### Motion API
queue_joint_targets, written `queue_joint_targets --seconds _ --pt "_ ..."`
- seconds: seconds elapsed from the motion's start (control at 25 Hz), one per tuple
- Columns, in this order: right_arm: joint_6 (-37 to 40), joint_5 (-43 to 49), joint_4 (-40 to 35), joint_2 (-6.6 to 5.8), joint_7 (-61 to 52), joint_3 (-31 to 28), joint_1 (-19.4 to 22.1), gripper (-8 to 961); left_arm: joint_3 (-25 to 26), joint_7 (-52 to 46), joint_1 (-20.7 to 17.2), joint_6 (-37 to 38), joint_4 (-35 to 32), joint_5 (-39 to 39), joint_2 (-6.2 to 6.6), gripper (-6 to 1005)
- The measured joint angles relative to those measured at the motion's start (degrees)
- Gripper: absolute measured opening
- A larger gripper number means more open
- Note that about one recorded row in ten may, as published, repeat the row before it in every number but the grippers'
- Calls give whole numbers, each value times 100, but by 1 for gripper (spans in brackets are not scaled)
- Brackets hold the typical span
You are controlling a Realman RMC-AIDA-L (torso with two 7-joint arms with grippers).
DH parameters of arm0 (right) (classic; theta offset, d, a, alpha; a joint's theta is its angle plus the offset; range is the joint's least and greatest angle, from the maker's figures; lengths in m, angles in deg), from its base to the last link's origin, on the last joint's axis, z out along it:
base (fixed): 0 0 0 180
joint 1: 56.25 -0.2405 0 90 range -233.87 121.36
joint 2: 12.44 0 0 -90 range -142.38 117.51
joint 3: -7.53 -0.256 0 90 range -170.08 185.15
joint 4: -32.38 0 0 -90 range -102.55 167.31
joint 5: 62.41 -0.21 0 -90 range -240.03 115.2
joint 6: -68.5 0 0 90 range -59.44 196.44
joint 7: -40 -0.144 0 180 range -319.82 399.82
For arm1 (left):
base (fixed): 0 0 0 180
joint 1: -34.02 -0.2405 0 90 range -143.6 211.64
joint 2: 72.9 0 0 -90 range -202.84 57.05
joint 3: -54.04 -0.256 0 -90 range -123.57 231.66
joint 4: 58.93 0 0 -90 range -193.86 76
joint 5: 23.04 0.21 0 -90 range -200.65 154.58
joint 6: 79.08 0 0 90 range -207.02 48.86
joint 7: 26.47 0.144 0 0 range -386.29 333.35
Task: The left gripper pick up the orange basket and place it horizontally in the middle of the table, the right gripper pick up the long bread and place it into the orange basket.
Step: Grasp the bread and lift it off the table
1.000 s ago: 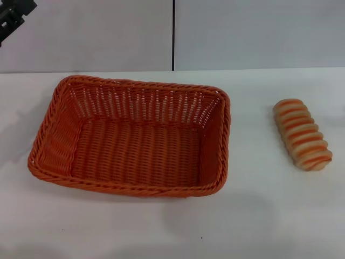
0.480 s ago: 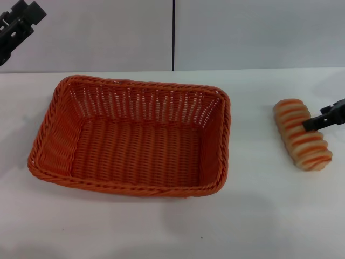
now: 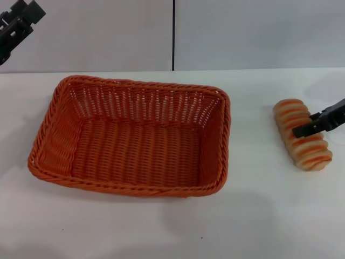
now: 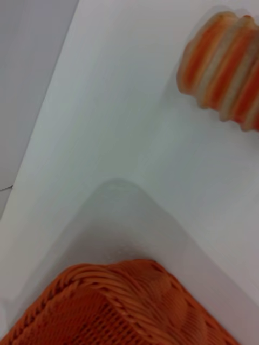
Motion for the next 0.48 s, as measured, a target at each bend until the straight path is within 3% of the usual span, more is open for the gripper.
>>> queue_joint_targets --seconds 0.12,0.48 --pt "-9 -1 3 0 1 3 -3 737 -3 1 10 1 1 -2 0 725" --pt "-9 -17 -46 -21 61 -5 21 479 -16 4 46 -8 8 -6 0 725"
